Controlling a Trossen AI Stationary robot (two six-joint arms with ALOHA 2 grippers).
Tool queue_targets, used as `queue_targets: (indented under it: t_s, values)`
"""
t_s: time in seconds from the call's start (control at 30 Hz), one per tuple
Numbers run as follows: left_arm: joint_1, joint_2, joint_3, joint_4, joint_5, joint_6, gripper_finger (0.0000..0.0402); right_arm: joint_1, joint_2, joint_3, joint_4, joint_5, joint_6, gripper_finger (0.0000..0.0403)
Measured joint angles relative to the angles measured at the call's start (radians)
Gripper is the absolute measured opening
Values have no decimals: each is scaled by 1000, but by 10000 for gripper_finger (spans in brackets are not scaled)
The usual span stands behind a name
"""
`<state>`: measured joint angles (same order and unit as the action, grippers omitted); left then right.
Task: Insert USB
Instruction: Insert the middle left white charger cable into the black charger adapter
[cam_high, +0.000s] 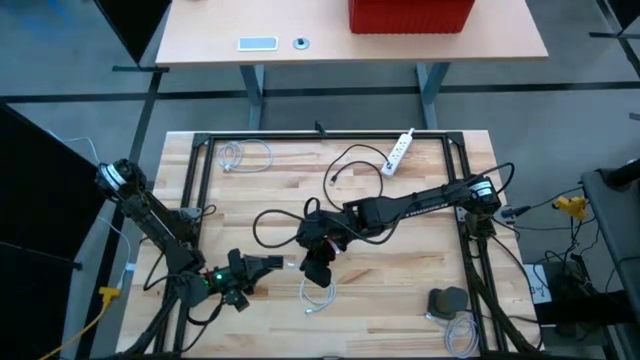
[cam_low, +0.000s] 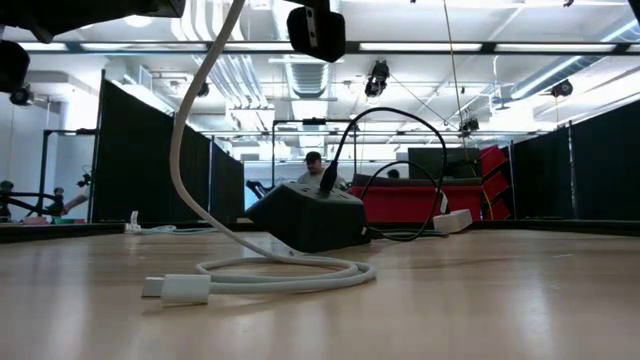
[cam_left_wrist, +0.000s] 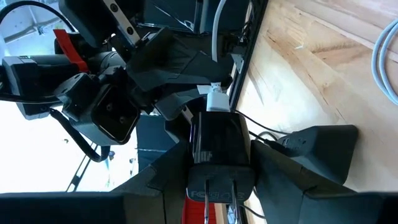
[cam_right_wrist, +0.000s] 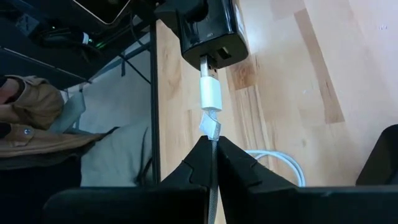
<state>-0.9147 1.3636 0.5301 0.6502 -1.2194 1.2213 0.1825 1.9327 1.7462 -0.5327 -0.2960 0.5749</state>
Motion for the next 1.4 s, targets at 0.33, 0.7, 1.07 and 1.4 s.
queue_targets:
  t_s: [0.33, 0.7, 1.07, 1.4]
  values:
    - [5, 0, 0, 0, 4, -3, 146, 0, 1, 0, 23, -21, -3, 0]
    - [5, -3, 0, 0, 19, 2, 146, 8, 1, 0, 25, -41, -13, 0]
    - [5, -4, -1, 44, 69, 31, 146, 14, 2, 0, 14, -46, -28, 0]
    - [5, -5, -1, 59, 69, 45, 146, 18, 2, 0, 13, -44, -29, 0]
